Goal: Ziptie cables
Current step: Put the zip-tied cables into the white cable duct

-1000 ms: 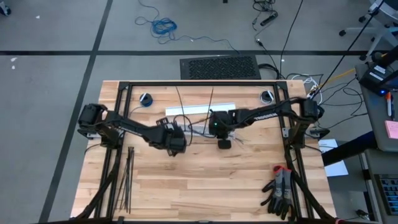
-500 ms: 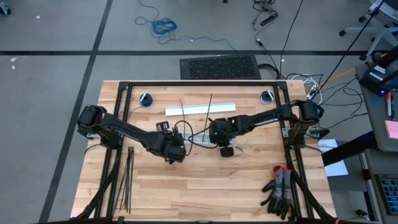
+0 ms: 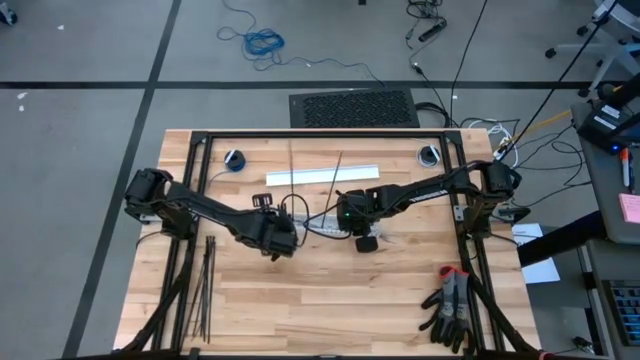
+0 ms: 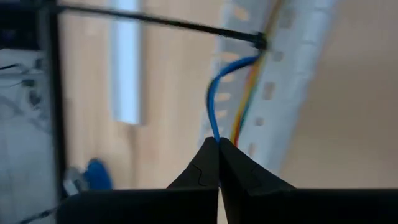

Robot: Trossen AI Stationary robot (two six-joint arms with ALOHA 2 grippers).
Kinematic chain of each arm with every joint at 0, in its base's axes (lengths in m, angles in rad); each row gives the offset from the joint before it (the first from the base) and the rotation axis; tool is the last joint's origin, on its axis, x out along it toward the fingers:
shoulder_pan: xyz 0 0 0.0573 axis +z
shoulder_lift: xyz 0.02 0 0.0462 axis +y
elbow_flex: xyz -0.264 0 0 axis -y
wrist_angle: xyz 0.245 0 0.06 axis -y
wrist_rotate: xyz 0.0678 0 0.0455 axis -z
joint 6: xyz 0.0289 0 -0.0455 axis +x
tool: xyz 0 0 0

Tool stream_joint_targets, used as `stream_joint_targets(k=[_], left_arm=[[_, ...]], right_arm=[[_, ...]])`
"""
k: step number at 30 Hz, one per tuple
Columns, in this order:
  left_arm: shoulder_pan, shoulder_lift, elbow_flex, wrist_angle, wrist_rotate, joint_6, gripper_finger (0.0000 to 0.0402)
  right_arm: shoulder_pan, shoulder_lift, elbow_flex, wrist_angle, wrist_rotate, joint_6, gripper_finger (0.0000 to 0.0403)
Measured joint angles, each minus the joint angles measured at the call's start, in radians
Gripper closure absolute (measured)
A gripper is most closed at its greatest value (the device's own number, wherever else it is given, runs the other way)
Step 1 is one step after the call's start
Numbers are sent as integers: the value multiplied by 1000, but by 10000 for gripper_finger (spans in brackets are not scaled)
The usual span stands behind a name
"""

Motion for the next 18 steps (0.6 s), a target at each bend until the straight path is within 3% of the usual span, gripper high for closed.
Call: stream_joint_targets(k=[3, 12, 18], left_arm=[[-2, 0, -32, 35, 44, 5, 378], [0, -1, -44, -17, 36, -4, 273], [-1, -1, -44, -41, -43, 32, 249]], right_arm=[[0, 0, 0, -2, 0, 0, 335], [0, 0, 0, -4, 0, 0, 335], [0, 0, 0, -7, 0, 0, 335]])
